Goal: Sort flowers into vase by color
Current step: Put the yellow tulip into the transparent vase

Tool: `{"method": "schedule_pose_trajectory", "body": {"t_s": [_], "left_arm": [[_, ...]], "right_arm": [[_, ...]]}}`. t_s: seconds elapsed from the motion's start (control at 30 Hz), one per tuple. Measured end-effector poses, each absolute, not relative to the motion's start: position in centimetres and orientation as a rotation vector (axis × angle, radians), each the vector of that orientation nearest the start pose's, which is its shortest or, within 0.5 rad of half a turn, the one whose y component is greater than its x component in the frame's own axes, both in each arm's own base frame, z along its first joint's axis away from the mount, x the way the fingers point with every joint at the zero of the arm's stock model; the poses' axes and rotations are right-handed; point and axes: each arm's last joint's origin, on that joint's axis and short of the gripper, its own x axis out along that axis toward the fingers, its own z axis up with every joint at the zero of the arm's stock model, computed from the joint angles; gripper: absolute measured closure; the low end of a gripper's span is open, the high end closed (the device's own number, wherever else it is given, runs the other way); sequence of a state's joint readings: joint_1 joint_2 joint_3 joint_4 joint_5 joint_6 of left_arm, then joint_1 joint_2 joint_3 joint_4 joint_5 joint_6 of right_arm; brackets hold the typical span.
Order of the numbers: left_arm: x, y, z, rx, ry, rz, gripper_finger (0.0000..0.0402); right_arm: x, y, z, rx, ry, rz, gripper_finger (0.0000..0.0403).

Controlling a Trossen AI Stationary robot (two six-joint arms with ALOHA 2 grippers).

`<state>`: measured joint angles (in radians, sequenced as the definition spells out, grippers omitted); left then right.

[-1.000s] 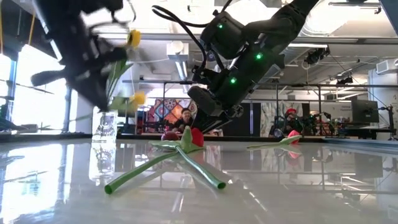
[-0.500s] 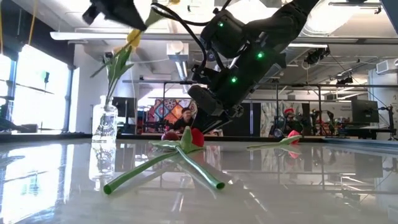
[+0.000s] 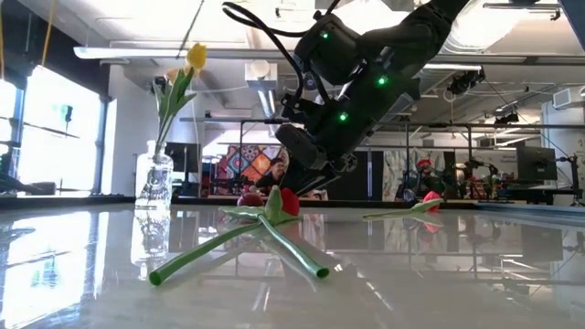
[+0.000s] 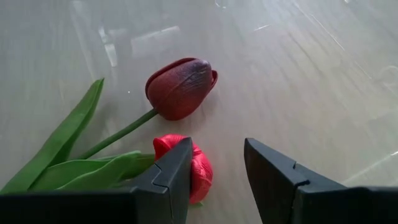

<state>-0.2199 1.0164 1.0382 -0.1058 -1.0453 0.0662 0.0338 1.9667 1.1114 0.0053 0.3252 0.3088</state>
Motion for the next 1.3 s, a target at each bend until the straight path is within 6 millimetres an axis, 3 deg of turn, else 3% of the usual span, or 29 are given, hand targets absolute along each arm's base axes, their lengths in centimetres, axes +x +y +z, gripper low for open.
{"method": "schedule_pose_trajectory", "body": {"t_s": [0.23, 0.43, 0.6, 0.73, 0.93, 1.3], "left_arm": [[17.3, -1.1, 39.3, 0.17, 0.089, 0.949, 0.0401], [15.4, 0.6, 35.9, 0.137, 0.107, 1.176, 0.0401], [14.9, 2.3, 31.8, 0.095, 0.066, 1.267, 0.0401], [14.5, 3.7, 29.9, 0.074, -0.043, 1.272, 0.0401], [13.7, 5.0, 28.7, 0.121, -0.16, 1.262, 0.0401], [13.5, 6.4, 26.5, 0.139, -0.141, 1.257, 0.0401]], "right_arm": [[39.1, 0.4, 13.0, 0.118, 0.783, -0.39, 0.0265], [39.2, 0.4, 13.1, 0.115, 0.778, -0.388, 0.0265], [39.3, 0.4, 13.2, 0.114, 0.768, -0.385, 0.0265], [39.3, 0.4, 13.2, 0.113, 0.757, -0.382, 0.0265], [39.3, 0.4, 13.2, 0.108, 0.758, -0.38, 0.0265], [39.5, 0.4, 12.7, 0.098, 0.764, -0.383, 0.0265]]}}
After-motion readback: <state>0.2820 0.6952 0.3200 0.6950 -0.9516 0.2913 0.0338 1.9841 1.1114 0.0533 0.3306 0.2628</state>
